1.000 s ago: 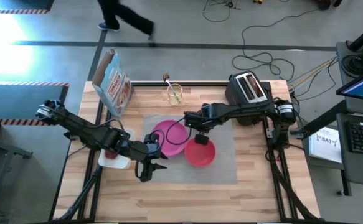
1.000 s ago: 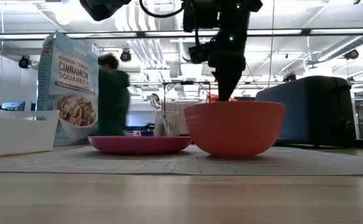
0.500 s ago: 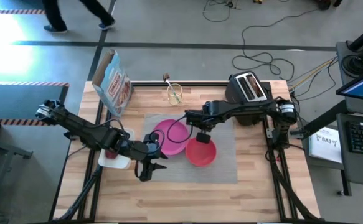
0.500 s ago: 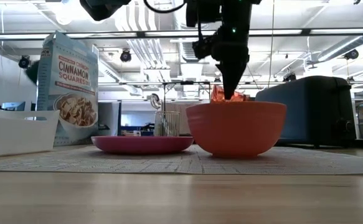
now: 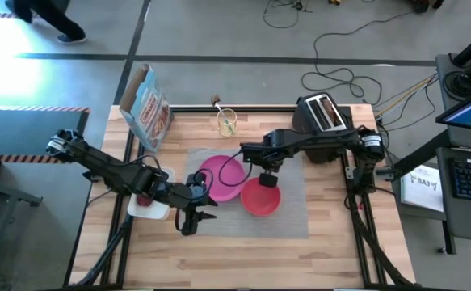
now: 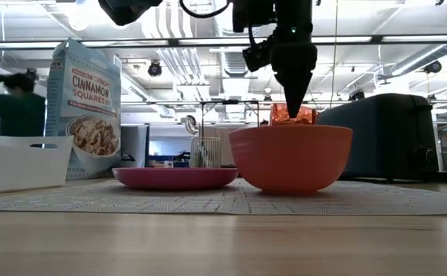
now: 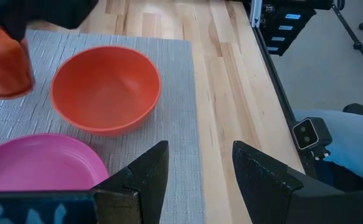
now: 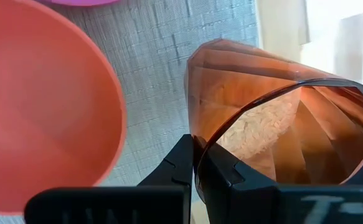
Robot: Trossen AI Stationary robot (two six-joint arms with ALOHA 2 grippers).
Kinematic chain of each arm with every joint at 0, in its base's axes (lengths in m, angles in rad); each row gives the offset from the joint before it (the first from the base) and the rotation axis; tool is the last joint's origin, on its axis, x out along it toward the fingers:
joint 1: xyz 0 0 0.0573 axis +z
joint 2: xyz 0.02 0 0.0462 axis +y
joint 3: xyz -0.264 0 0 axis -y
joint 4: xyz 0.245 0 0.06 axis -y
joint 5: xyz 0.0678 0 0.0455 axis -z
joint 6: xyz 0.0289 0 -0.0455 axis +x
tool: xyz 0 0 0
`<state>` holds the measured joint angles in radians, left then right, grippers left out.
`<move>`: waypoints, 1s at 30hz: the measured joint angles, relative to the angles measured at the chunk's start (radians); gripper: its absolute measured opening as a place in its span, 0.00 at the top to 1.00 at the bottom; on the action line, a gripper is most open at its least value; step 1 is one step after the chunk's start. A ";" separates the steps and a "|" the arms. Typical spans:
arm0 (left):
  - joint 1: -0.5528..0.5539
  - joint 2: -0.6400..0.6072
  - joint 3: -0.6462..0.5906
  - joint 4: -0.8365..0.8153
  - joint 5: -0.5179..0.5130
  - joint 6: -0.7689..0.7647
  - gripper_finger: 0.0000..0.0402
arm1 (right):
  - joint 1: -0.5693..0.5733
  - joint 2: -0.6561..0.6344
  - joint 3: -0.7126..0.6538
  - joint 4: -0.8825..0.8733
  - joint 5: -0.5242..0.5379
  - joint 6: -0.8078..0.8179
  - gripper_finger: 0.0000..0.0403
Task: Arrange a breakfast setting
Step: Put the glass of milk on the grey table mat to the top of the orange bowl
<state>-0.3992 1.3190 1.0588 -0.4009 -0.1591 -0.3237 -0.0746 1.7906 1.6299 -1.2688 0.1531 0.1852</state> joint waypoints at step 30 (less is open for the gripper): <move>0.000 -0.009 -0.008 0.001 0.002 0.000 0.60 | 0.000 0.051 0.000 0.020 0.006 0.007 0.73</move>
<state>-0.3992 1.3096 1.0512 -0.3998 -0.1574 -0.3241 -0.0750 1.8416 1.6295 -1.2484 0.1590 0.1917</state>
